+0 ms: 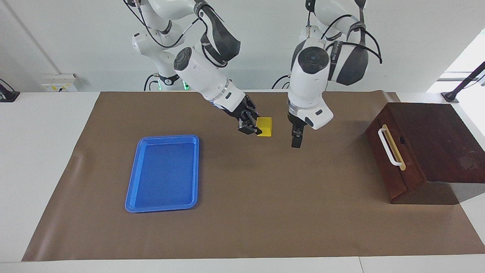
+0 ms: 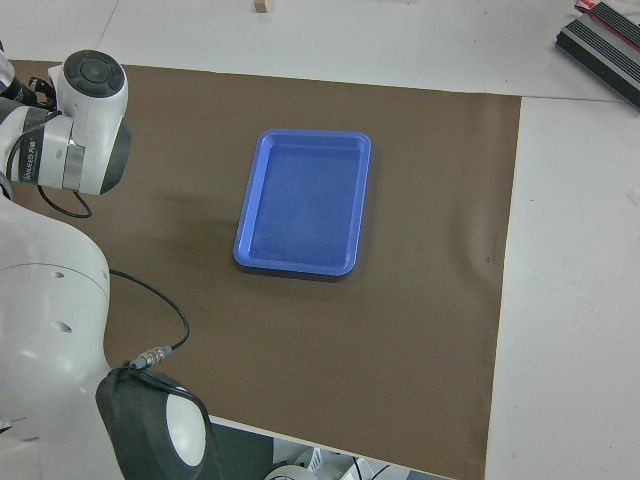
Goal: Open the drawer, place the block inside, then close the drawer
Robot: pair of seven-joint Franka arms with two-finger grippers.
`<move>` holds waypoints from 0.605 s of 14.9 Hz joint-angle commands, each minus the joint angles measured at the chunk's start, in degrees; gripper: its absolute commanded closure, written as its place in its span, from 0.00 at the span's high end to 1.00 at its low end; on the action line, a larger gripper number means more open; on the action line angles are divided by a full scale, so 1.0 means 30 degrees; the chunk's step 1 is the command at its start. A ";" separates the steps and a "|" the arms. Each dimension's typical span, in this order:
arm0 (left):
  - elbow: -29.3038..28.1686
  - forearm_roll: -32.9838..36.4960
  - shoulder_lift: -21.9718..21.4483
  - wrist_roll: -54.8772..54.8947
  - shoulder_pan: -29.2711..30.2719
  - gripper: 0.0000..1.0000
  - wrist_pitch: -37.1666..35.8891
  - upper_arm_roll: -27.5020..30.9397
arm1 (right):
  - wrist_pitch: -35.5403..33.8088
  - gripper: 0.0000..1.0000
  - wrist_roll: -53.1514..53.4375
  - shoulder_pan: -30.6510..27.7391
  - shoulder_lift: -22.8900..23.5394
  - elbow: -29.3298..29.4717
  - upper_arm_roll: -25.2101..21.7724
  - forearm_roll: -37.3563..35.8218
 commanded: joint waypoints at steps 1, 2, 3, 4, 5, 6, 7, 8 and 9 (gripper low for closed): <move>-0.1261 0.0437 -0.0791 0.6773 0.1765 1.00 -0.0357 -0.0121 | 0.0053 0.00 0.0294 0.0055 -0.0069 0.0066 0.0003 0.0198; -0.1582 0.0991 -0.0849 0.9877 0.2324 1.00 -0.0271 -0.0121 | 0.0053 0.00 0.0294 0.0055 -0.0069 0.0066 0.0003 0.0168; -0.2078 0.1779 -0.1082 1.3011 0.2793 1.00 -0.0067 -0.0121 | 0.0053 0.00 0.0294 0.0055 -0.0069 0.0066 0.0003 0.0168; -0.2634 0.2657 -0.1287 1.6175 0.3146 1.00 0.0167 -0.0121 | 0.0053 0.00 0.0294 0.0055 -0.0069 0.0066 0.0003 0.0168; -0.3539 0.3739 -0.1638 1.9020 0.3411 1.00 0.0720 -0.0121 | 0.0082 0.00 0.0323 0.0055 -0.0069 0.0066 0.0003 0.0168; -0.4302 0.4939 -0.1960 2.0702 0.3529 1.00 0.1422 -0.0121 | 0.0111 0.00 0.0323 0.0055 -0.0069 0.0066 0.0003 0.0168; -0.5006 0.5879 -0.2224 2.1850 0.3879 1.00 0.1951 -0.0150 | 0.0082 0.00 0.0323 0.0055 -0.0069 0.0066 0.0003 0.0168; -0.5738 0.6440 -0.2546 2.2963 0.4143 1.00 0.2536 -0.0150 | 0.0053 0.00 0.0323 0.0055 -0.0069 0.0066 0.0003 0.0168; -0.6645 0.7286 -0.2868 2.4135 0.4233 1.00 0.3267 -0.0121 | 0.0053 0.00 0.0323 0.0055 -0.0069 0.0066 0.0003 0.0168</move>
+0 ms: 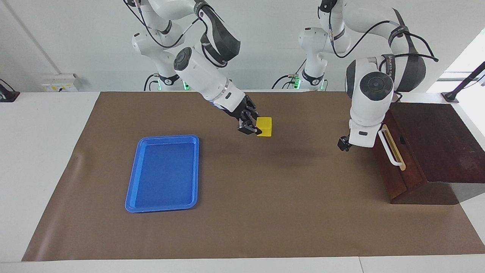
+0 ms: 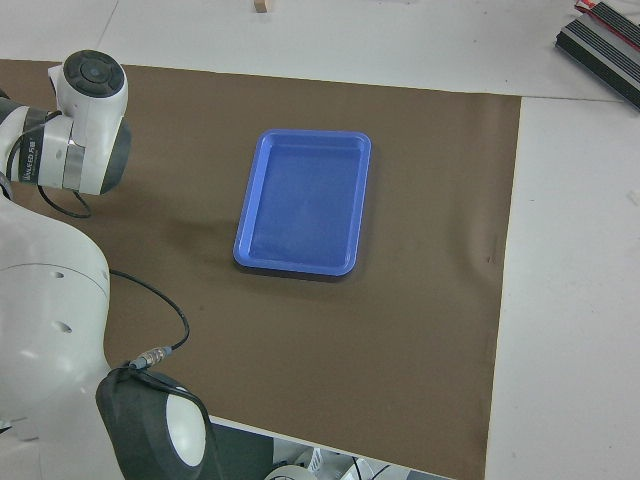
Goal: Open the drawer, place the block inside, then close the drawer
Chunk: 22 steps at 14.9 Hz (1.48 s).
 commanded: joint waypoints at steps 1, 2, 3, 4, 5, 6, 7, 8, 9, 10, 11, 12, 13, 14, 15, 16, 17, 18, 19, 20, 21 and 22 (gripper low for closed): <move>-0.3570 0.2442 -0.1901 0.3706 0.0836 1.00 0.2650 -0.0188 | 0.0053 0.00 0.0323 0.0054 -0.0069 0.0065 0.0002 0.0197; -0.4391 0.2596 -0.2136 0.4355 0.1334 1.00 0.3907 -0.0188 | -0.0034 0.00 0.0352 0.0025 -0.0069 0.0065 0.0002 0.0168; -0.4979 0.2656 -0.2283 0.4825 0.1745 1.00 0.5080 -0.0188 | -0.0122 0.00 0.0353 -0.0120 -0.0069 0.0065 -0.0027 0.0168; -0.5710 0.2685 -0.2430 0.5671 0.2503 1.00 0.6252 -0.0188 | -0.0210 0.00 0.0324 -0.0266 -0.0040 0.0065 -0.0028 0.0139; -0.6355 0.2744 -0.2605 0.6811 0.2974 1.00 0.7220 -0.0188 | -0.0414 0.00 0.0294 -0.0500 -0.0068 0.0036 -0.0028 0.0052; -0.6826 0.2773 -0.2607 0.7460 0.3066 1.00 0.8100 -0.0188 | -0.0764 0.00 0.0265 -0.0821 -0.0069 0.0036 -0.0028 -0.0152; -0.6947 0.2861 -0.2491 0.7525 0.3067 1.00 0.8515 -0.0159 | -0.1232 0.00 0.0236 -0.1201 -0.0069 0.0065 -0.0057 -0.0415; -0.7006 0.3615 -0.2374 0.7612 0.3067 1.00 0.8606 -0.0188 | -0.1584 0.00 0.0235 -0.1553 -0.0069 0.0036 -0.0057 -0.0621; -0.7064 0.4522 -0.2257 0.7700 0.3067 1.00 0.8636 -0.0188 | -0.1791 0.00 0.0235 -0.1963 -0.0069 0.0007 -0.0086 -0.0913; -0.7326 0.4705 -0.2139 0.7672 0.3067 1.00 0.8810 -0.0188 | -0.2141 0.00 0.0206 -0.2373 -0.0098 -0.0080 -0.0086 -0.1264; -0.7764 0.4678 -0.2051 0.7643 0.3067 1.00 0.9450 -0.0188 | -0.2609 0.00 0.0148 -0.2841 -0.0127 -0.0110 -0.0086 -0.1645; -0.8232 0.4678 -0.2108 0.7526 0.3125 1.00 1.0066 -0.0188 | -0.3077 0.00 0.0147 -0.3281 -0.0156 -0.0110 -0.0086 -0.2054; -0.8440 0.4678 -0.2138 0.7409 0.3416 1.00 1.0449 -0.0217 | -0.3430 0.00 0.0089 -0.3691 -0.0215 -0.0139 -0.0086 -0.2465; -0.8413 0.4649 -0.2080 0.6625 0.3361 1.00 1.0714 -0.0246 | -0.3550 0.00 -0.0114 -0.4015 -0.0215 -0.0198 -0.0086 -0.2788; -0.8413 0.4649 -0.2051 0.5283 0.3215 1.00 1.0948 -0.0275 | -0.3725 0.00 -0.0377 -0.4192 -0.0244 -0.0227 -0.0086 -0.2907; -0.8413 0.4649 -0.1992 0.3964 0.2982 1.00 1.1038 -0.0363 | -0.4104 0.00 -0.0554 -0.4368 -0.0244 -0.0228 -0.0086 -0.2937; -0.8384 0.4590 -0.1992 0.3371 0.2631 1.00 1.0981 -0.0393 | -0.4281 0.00 -0.0759 -0.4717 -0.0244 -0.0257 -0.0115 -0.3025; -0.8267 0.4271 -0.1963 0.3278 0.2425 1.00 1.0864 -0.0393 | -0.4283 0.00 -0.0935 -0.5040 -0.0244 -0.0344 -0.0116 -0.3344; -0.8121 0.2962 -0.1904 0.3132 0.2191 1.00 1.0834 -0.0364 | -0.4312 0.00 -0.0966 -0.5391 -0.0332 -0.0519 -0.0116 -0.3725; -0.7772 0.1499 -0.1701 0.2870 0.1811 1.00 1.0834 -0.0335 | -0.4400 0.00 -0.0966 -0.5656 -0.0390 -0.0636 -0.0116 -0.3903; -0.7536 0.0701 -0.1641 0.2809 0.1488 1.00 1.0631 -0.0334 | -0.4632 0.00 -0.0995 -0.5803 -0.0391 -0.0725 -0.0116 -0.4049; -0.7447 0.0316 -0.1640 0.2489 0.1137 1.00 1.0426 -0.0334 | -0.4693 0.00 -0.1053 -0.6066 -0.0420 -0.0726 -0.0116 -0.4283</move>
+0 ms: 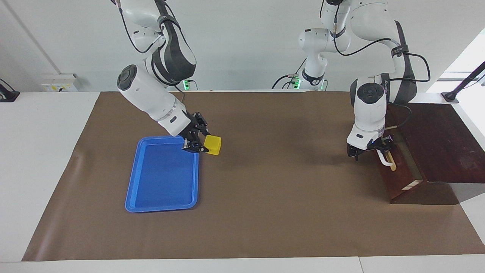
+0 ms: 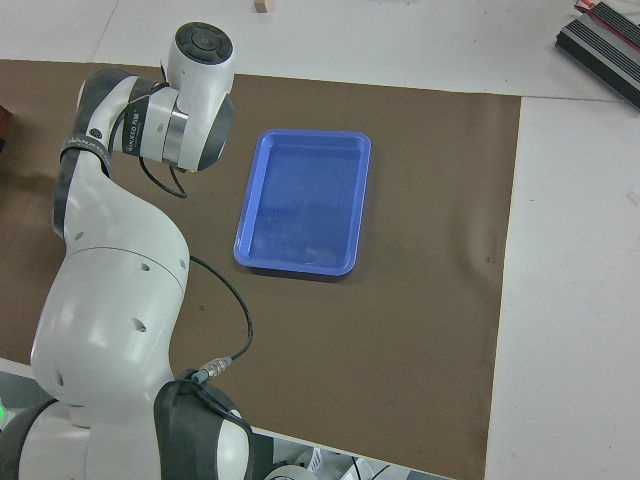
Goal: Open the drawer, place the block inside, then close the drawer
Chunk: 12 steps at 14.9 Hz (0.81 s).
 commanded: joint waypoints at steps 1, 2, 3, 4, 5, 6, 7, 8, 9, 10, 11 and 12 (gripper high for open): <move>0.0167 -0.1621 0.0088 -0.1576 -0.1404 1.00 -0.0087 0.0105 | -0.0380 0.00 -0.0557 -0.0820 -0.0453 -0.0473 0.0233 -0.0671; 0.0167 -0.1769 0.0088 -0.2425 -0.1873 1.00 -0.0117 0.0076 | -0.0555 0.00 -0.0820 -0.0880 -0.0454 -0.0473 0.0233 -0.0672; 0.0167 -0.1857 0.0088 -0.3101 -0.2400 1.00 -0.0204 0.0076 | -0.0702 0.00 -0.0997 -0.0968 -0.0454 -0.0473 0.0204 -0.0672; 0.0254 -0.2351 0.0088 -0.3774 -0.2985 1.00 -0.0437 0.0076 | -0.0820 0.00 -0.1028 -0.1172 -0.0483 -0.0444 0.0233 -0.0672; 0.0487 -0.3110 0.0088 -0.4216 -0.3542 1.00 -0.0555 0.0076 | -0.0908 0.00 -0.1202 -0.1203 -0.0483 -0.0415 0.0233 -0.0643; 0.0693 -0.3582 0.0117 -0.4308 -0.3866 1.00 -0.0760 0.0105 | -0.0909 0.00 -0.1378 -0.1203 -0.0483 -0.0443 0.0233 -0.0643; 0.0811 -0.3848 0.0175 -0.4338 -0.4044 1.00 -0.0965 0.0076 | -0.0909 0.00 -0.1409 -0.1203 -0.0483 -0.0415 0.0233 -0.0643; 0.0841 -0.4024 0.0176 -0.4367 -0.4249 1.00 -0.1025 0.0076 | -0.0938 0.00 -0.1409 -0.1203 -0.0483 -0.0414 0.0233 -0.0643; 0.0841 -0.4084 0.0176 -0.4396 -0.4425 1.00 -0.1199 0.0105 | -0.0938 0.00 -0.1409 -0.1203 -0.0483 -0.0414 0.0233 -0.0643; 0.0841 -0.4056 0.0176 -0.4396 -0.4339 1.00 -0.1462 0.0105 | -0.0967 0.00 -0.1409 -0.1232 -0.0483 -0.0385 0.0233 -0.0643; 0.0812 -0.4056 0.0147 -0.4251 -0.4223 1.00 -0.1552 0.0105 | -0.1141 0.00 -0.1380 -0.1233 -0.0483 -0.0327 0.0233 -0.0614; 0.0754 -0.4056 0.0147 -0.4134 -0.4105 1.00 -0.1553 0.0134 | -0.1172 0.00 -0.1380 -0.1320 -0.0483 -0.0327 0.0204 -0.0614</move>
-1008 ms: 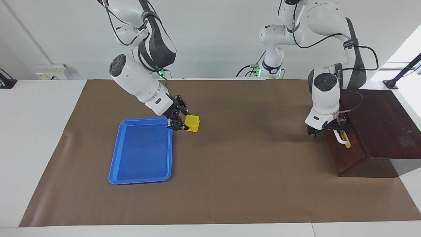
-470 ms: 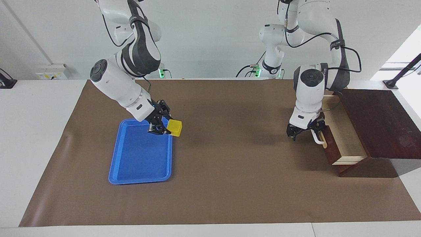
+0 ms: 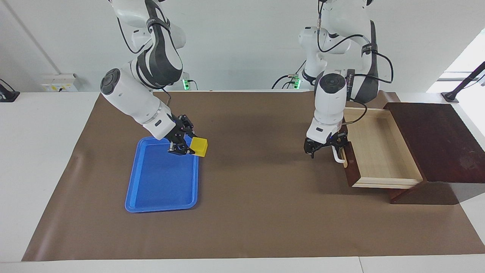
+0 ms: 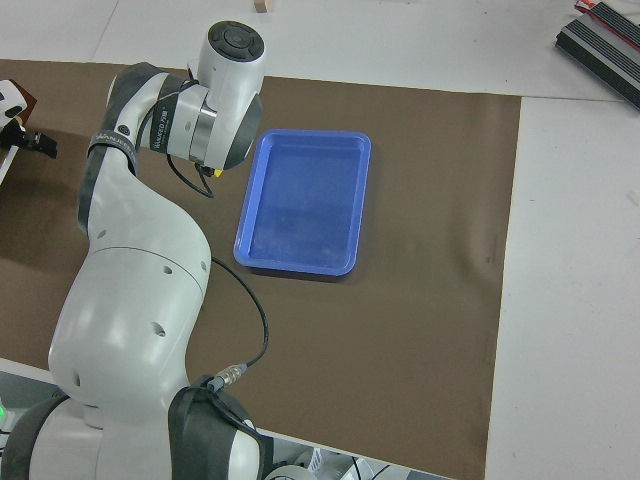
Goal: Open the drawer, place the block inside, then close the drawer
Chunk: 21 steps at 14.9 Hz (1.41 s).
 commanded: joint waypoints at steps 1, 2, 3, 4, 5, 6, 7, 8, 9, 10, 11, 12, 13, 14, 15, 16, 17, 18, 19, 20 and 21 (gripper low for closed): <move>-0.0076 -0.1116 0.0112 -0.0338 0.0093 1.00 -0.0436 0.0140 | -0.0429 0.00 -0.0274 -0.0524 -0.0384 -0.0250 0.0181 -0.0317; -0.0192 -0.1116 0.0112 -0.0338 0.0151 1.00 -0.0436 0.0198 | -0.0429 0.00 -0.0274 -0.0554 -0.0384 -0.0279 0.0180 -0.0347; -0.0280 -0.1029 0.0083 -0.0367 0.0326 1.00 -0.0436 0.0228 | -0.0429 0.00 -0.0274 -0.0555 -0.0384 -0.0279 0.0151 -0.0347; -0.0281 -0.0999 0.0082 -0.0368 0.0647 1.00 -0.0436 0.0228 | -0.0400 0.00 -0.0245 -0.0613 -0.0384 -0.0279 0.0122 -0.0347; -0.0223 -0.0941 0.0111 -0.0397 0.0882 1.00 -0.0436 0.0228 | -0.0341 0.00 -0.0245 -0.0816 -0.0384 -0.0308 0.0122 -0.0376; -0.0049 -0.0940 0.0170 -0.0397 0.0971 1.00 -0.0552 0.0228 | -0.0341 0.00 -0.0274 -0.0963 -0.0384 -0.0309 0.0122 -0.0376; 0.0127 -0.0911 0.0170 -0.0397 0.1001 1.00 -0.0640 0.0257 | -0.0370 0.00 -0.0274 -0.0994 -0.0384 -0.0338 0.0122 -0.0434; 0.0129 -0.0737 0.0170 -0.0426 0.1002 1.00 -0.0699 0.0257 | -0.0399 0.00 -0.0274 -0.0994 -0.0384 -0.0338 0.0122 -0.0464; 0.0129 0.0222 0.0170 -0.0368 0.0973 1.00 -0.1019 0.0228 | -0.0399 0.00 -0.0274 -0.0994 -0.0384 -0.0338 0.0122 -0.0493; 0.0158 0.0637 0.0170 -0.0397 0.0943 1.00 -0.1196 0.0199 | -0.0399 0.00 -0.0274 -0.1023 -0.0384 -0.0338 0.0122 -0.0494; 0.0419 0.1222 0.0170 -0.0339 0.0798 1.00 -0.1662 0.0228 | -0.0399 0.00 -0.0274 -0.1023 -0.0384 -0.0338 0.0122 -0.0494; 0.0973 0.1837 0.0228 -0.0367 0.0680 1.00 -0.2450 0.0170 | -0.0399 0.00 -0.0274 -0.1023 -0.0384 -0.0338 0.0122 -0.0494; 0.1588 0.1843 0.0403 -0.0368 0.0650 1.00 -0.2893 0.0141 | -0.0399 0.00 -0.0274 -0.1023 -0.0384 -0.0338 0.0122 -0.0494; 0.1855 0.1988 0.0637 -0.0397 0.0534 1.00 -0.3216 0.0140 | -0.0399 0.00 -0.0274 -0.1023 -0.0384 -0.0309 0.0122 -0.0494; 0.1741 0.2076 0.0610 -0.0484 0.0156 1.00 -0.3277 0.0198 | -0.0399 0.00 -0.0274 -0.1023 -0.0384 -0.0309 0.0122 -0.0494; 0.1856 0.2396 0.0610 -0.0514 0.0094 1.00 -0.3365 0.0199 | -0.0399 0.00 -0.0274 -0.1023 -0.0384 -0.0309 0.0122 -0.0494; 0.2496 0.2080 0.0697 -0.0659 0.0296 1.00 -0.3569 0.0141 | -0.0399 0.00 -0.0274 -0.1023 -0.0384 -0.0309 0.0122 -0.0494; 0.3314 0.1381 0.0872 -0.0777 0.0182 1.00 -0.4151 0.0140 | -0.0370 0.00 -0.0274 -0.1023 -0.0384 -0.0309 0.0122 -0.0494; 0.4598 -0.0076 0.1337 -0.1358 0.0065 1.00 -0.5462 0.0140 | -0.0370 0.00 -0.0274 -0.1023 -0.0384 -0.0338 0.0122 -0.0523; 0.6439 -0.1280 0.1864 -0.2611 -0.0081 1.00 -0.6548 0.0140 | -0.0370 0.00 -0.0274 -0.1023 -0.0384 -0.0309 0.0122 -0.0523; 0.7849 -0.1872 0.2449 -0.4189 -0.0314 1.00 -0.7458 0.0140 | -0.0370 0.00 -0.0274 -0.1023 -0.0384 -0.0309 0.0122 -0.0523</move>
